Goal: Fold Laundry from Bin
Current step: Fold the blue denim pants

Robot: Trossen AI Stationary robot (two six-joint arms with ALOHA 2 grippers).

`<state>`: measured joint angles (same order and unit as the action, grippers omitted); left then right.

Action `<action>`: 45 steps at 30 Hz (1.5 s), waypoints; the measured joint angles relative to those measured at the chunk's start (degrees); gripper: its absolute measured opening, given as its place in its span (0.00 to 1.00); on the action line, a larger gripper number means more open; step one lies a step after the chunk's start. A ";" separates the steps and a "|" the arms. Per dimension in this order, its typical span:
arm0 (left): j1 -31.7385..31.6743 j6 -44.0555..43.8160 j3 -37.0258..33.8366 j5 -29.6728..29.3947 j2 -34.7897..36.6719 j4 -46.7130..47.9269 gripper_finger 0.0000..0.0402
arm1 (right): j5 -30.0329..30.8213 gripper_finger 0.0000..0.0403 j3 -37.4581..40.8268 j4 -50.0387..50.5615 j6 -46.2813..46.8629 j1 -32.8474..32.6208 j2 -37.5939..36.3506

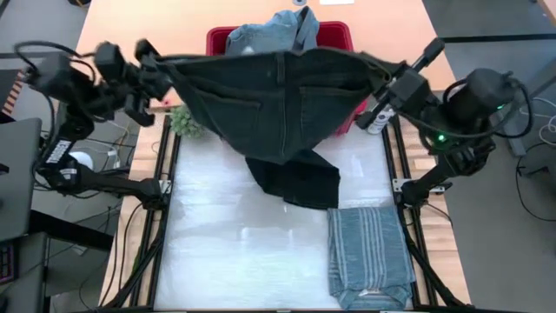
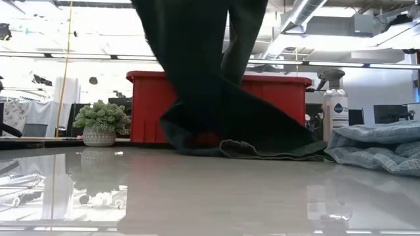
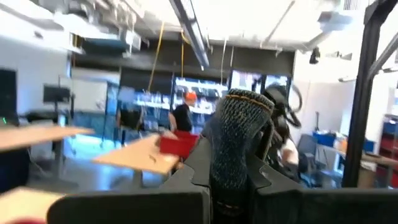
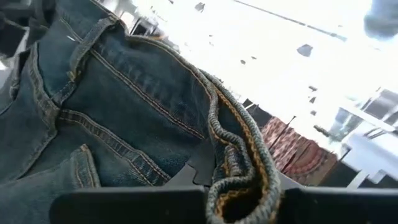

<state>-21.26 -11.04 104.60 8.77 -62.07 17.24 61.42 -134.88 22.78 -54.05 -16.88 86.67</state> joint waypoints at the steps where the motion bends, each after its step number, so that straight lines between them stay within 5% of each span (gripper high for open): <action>1: 0.00 0.29 2.02 -0.01 -0.77 0.27 0.01 | -0.03 0.11 0.01 -2.95 -2.60 0.00 0.03; 6: 0.00 -0.45 11.06 3.65 -4.68 2.25 0.01 | -0.52 0.11 0.08 -13.18 -12.95 -2.06 0.11; 12: 0.00 -6.03 21.42 11.52 -8.93 9.28 0.01 | -4.38 0.11 0.08 -14.35 -18.74 -9.71 0.07; 19: 0.00 -0.66 28.71 23.88 -11.61 23.27 0.01 | -4.40 0.11 0.17 -2.43 -10.62 -17.79 -0.07; 23: 0.02 5.63 28.79 24.24 -12.78 24.51 0.02 | -9.45 0.11 0.21 5.71 -2.40 -19.11 -0.19; 28: 0.00 8.89 28.52 24.58 -18.32 24.41 0.02 | -19.62 0.11 0.21 12.33 6.51 -13.72 -0.48; 35: 0.01 9.02 28.21 37.06 -28.52 19.77 0.02 | -36.40 0.11 0.27 17.68 16.60 0.36 -0.33; 45: 0.70 13.83 28.30 39.07 -29.89 12.12 0.02 | -60.13 0.11 0.21 22.56 27.08 17.62 0.87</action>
<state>-20.56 2.79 132.90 47.83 -91.96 29.36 1.29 -134.67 45.34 -26.97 0.74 87.54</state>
